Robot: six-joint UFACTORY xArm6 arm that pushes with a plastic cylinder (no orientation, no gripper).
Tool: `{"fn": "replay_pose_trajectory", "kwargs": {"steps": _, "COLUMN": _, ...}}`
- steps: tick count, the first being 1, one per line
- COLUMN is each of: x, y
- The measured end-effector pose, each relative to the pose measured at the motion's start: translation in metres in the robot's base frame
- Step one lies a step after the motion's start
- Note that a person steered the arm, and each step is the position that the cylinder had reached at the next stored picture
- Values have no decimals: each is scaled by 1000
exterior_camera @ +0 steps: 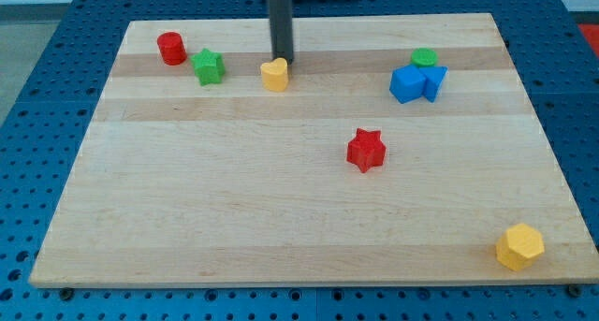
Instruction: Slide the green star towards the down
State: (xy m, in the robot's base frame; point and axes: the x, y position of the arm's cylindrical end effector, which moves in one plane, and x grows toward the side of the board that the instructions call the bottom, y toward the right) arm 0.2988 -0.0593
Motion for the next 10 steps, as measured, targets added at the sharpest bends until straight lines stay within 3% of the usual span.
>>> {"fn": "replay_pose_trajectory", "kwargs": {"steps": 1, "x": 10, "y": -14}}
{"fn": "replay_pose_trajectory", "kwargs": {"steps": 5, "x": -14, "y": -30}}
{"fn": "replay_pose_trajectory", "kwargs": {"steps": 7, "x": -17, "y": -68}}
{"fn": "replay_pose_trajectory", "kwargs": {"steps": 9, "x": -19, "y": -13}}
{"fn": "replay_pose_trajectory", "kwargs": {"steps": 10, "x": -19, "y": -13}}
